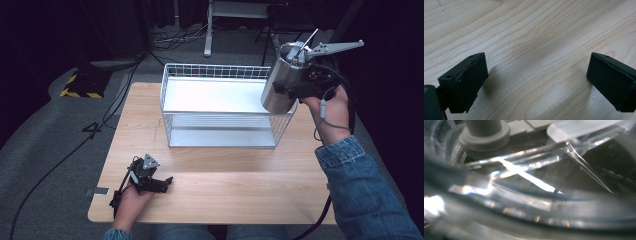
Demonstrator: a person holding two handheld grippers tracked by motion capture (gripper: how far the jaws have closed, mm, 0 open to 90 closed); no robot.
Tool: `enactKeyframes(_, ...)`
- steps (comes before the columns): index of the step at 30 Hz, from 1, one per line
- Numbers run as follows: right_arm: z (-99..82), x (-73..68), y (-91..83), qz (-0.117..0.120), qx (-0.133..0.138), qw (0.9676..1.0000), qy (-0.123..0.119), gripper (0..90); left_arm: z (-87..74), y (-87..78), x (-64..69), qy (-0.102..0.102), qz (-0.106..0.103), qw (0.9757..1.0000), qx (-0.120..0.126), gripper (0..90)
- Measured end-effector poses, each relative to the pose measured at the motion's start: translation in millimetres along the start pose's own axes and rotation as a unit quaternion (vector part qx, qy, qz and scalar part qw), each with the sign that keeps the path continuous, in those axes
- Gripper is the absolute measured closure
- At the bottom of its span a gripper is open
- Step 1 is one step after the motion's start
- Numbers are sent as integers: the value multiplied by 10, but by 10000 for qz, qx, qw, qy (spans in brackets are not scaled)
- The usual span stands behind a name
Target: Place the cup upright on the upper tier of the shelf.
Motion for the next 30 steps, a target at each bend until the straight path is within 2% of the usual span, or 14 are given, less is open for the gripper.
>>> enactKeyframes(5, 97, 29, 114, -8, 9, 10000, -2, 38, 1, 2, 6, -39, -3, 10000, -1, 41)
enactKeyframes(14, 250, 69, 304, -42, -26, 10000, -58, 38, 7, 4, -4, 12, -10, 10000, -24, 41)
enactKeyframes(22, 319, 121, 512, -52, -39, 10000, 12, 38, 10, 11, -4, -5, -2, 10000, -3, 41)
enactKeyframes(26, 321, 152, 672, -96, -128, 9999, 20, 38, 10, 8, -4, -2, -12, 10000, -25, 41)
enactKeyframes(30, 306, 170, 762, -96, -151, 9998, 64, 38, 10, 8, -4, -2, -10, 10000, -22, 41)
Point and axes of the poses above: each handheld gripper's, and its own axes: y roughly forward along the jaws, z roughly out of its top, x roughly to its right, the point moved 7 cm from there along y, roughly forward along the jaws, and after that the axes turned 10 degrees about x, right-handed, at the moved point
